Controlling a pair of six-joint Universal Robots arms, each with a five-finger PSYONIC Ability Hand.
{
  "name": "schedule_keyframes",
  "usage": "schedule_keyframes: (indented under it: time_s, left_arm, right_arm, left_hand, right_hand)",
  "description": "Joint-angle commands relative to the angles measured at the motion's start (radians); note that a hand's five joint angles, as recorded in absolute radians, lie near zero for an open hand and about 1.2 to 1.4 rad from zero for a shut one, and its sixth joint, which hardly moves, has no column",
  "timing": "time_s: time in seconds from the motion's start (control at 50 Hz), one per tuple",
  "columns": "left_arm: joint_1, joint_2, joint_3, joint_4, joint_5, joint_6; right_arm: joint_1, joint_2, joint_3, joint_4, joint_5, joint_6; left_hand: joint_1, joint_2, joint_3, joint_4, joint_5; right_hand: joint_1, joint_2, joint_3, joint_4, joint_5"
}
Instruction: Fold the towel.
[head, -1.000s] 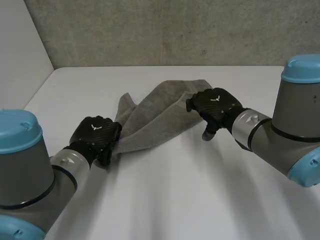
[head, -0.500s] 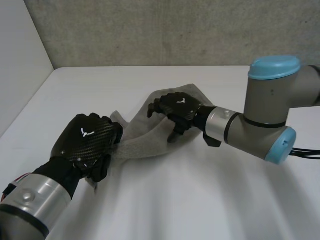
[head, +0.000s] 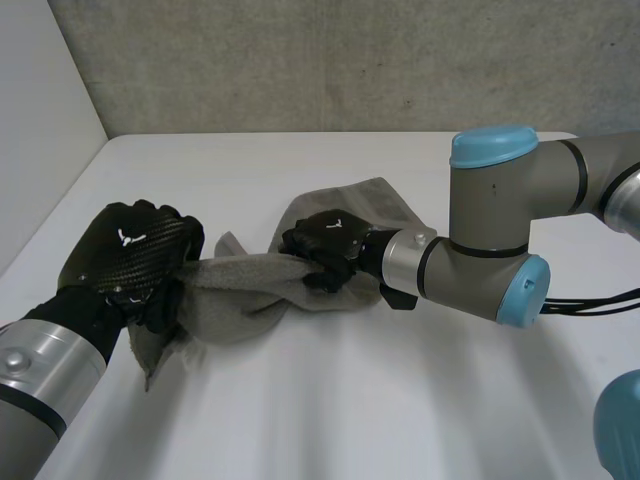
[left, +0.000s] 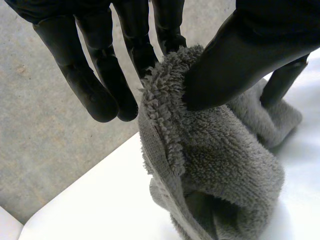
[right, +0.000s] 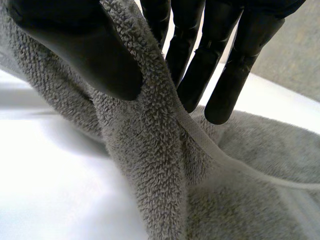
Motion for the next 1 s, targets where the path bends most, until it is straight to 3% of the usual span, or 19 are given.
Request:
schedule_keyframes:
  time_s: [0.02,0.2,0.22,0.24,0.26,0.28,0.32,0.34,0.38,0.4,0.42,0.48,0.6,0.82,0.86,0.94,0.98,1.0]
  left_arm:
    - [0.017,-0.001,-0.007,0.003,0.024,0.013]
    - [0.049,-0.058,0.013,0.049,0.03,0.018]
    - [0.059,-0.093,0.038,0.084,0.03,0.019]
    - [0.062,-0.125,0.08,0.116,0.03,0.021]
    - [0.062,-0.125,0.081,0.117,0.03,0.021]
    - [0.062,-0.152,0.134,0.147,0.029,0.026]
    - [0.063,-0.179,0.196,0.176,0.03,0.032]
    - [0.062,-0.197,0.263,0.204,0.027,0.027]
    - [0.059,-0.206,0.341,0.239,0.016,0.02]
    - [0.051,-0.209,0.398,0.276,0.012,0.012]
    - [0.051,-0.21,0.398,0.276,0.012,0.012]
    - [0.045,-0.211,0.476,0.421,-0.016,-0.075]
    - [0.051,-0.217,0.464,0.46,-0.036,-0.169]
    - [0.049,-0.283,0.231,0.396,-0.027,-0.169]
    - [0.049,-0.297,0.161,0.385,-0.025,-0.133]
    - [0.063,-0.323,0.096,0.379,-0.027,-0.067]
    - [0.066,-0.328,0.07,0.379,-0.027,-0.03]
    - [0.069,-0.332,0.047,0.379,-0.027,0.008]
  right_arm:
    - [0.003,-0.013,0.051,-0.015,-0.022,-0.006]
    - [-0.008,-0.008,0.019,-0.031,0.042,-0.065]
    - [-0.014,-0.019,-0.001,-0.066,0.106,-0.097]
    - [-0.014,-0.019,-0.001,-0.066,0.106,-0.098]
    - [-0.02,-0.042,-0.017,-0.146,0.214,-0.136]
    - [-0.02,-0.042,-0.018,-0.147,0.215,-0.136]
    - [-0.019,-0.144,0.008,-0.431,0.412,-0.164]
    - [-0.019,-0.145,0.008,-0.432,0.413,-0.164]
    - [-0.026,-0.25,0.098,-0.747,0.5,-0.159]
    - [-0.026,-0.251,0.099,-0.748,0.501,-0.159]
    - [-0.029,-0.313,0.163,-0.903,0.508,-0.155]
    - [-0.028,-0.381,0.26,-1.04,0.507,-0.148]
    - [-0.016,-0.386,0.308,-0.92,0.487,-0.148]
    - [-0.016,-0.309,0.377,-0.391,0.37,-0.173]
    - [-0.014,-0.272,0.404,-0.258,0.376,-0.188]
    - [-0.016,-0.248,0.441,-0.16,0.369,-0.191]
    - [-0.017,-0.24,0.458,-0.124,0.367,-0.193]
    - [-0.016,-0.236,0.476,-0.104,0.364,-0.193]
  left_hand:
    - [-0.068,-0.121,-0.154,-0.135,-0.289]
    - [-0.068,-0.121,-0.154,-0.135,-0.289]
    - [-0.068,-0.121,-0.154,-0.135,-0.289]
    - [-0.068,-0.121,-0.154,-0.135,-0.289]
    - [-0.068,-0.121,-0.154,-0.135,-0.289]
    - [-0.068,-0.121,-0.154,-0.135,-0.289]
    - [-0.068,-0.121,-0.154,-0.135,-0.289]
    - [-0.068,-0.121,-0.154,-0.135,-0.289]
    - [-0.068,-0.121,-0.154,-0.135,-0.289]
    - [-0.068,-0.121,-0.154,-0.135,-0.289]
    - [-0.068,-0.121,-0.154,-0.135,-0.289]
    - [-0.068,-0.121,-0.154,-0.135,-0.289]
    - [-0.068,-0.121,-0.154,-0.135,-0.289]
    - [-0.068,-0.121,-0.154,-0.135,-0.289]
    - [-0.068,-0.121,-0.154,-0.135,-0.289]
    - [-0.068,-0.121,-0.154,-0.135,-0.289]
    - [-0.068,-0.121,-0.154,-0.135,-0.289]
    - [-0.068,-0.121,-0.154,-0.135,-0.289]
  right_hand:
    - [0.234,0.258,0.25,0.239,0.25]
    - [0.234,0.258,0.25,0.239,0.25]
    - [0.234,0.258,0.25,0.239,0.25]
    - [0.234,0.258,0.25,0.239,0.25]
    - [0.234,0.258,0.25,0.239,0.25]
    - [0.234,0.258,0.25,0.239,0.25]
    - [0.234,0.258,0.25,0.239,0.25]
    - [0.234,0.258,0.25,0.239,0.25]
    - [0.234,0.258,0.25,0.239,0.25]
    - [0.234,0.258,0.25,0.239,0.25]
    - [0.234,0.258,0.25,0.239,0.25]
    - [0.234,0.258,0.25,0.239,0.25]
    - [0.234,0.258,0.25,0.239,0.25]
    - [0.234,0.258,0.25,0.239,0.25]
    - [0.234,0.258,0.25,0.239,0.25]
    - [0.234,0.258,0.25,0.239,0.25]
    - [0.15,0.174,0.166,0.155,0.166]
    - [-0.013,0.011,0.003,-0.008,0.003]
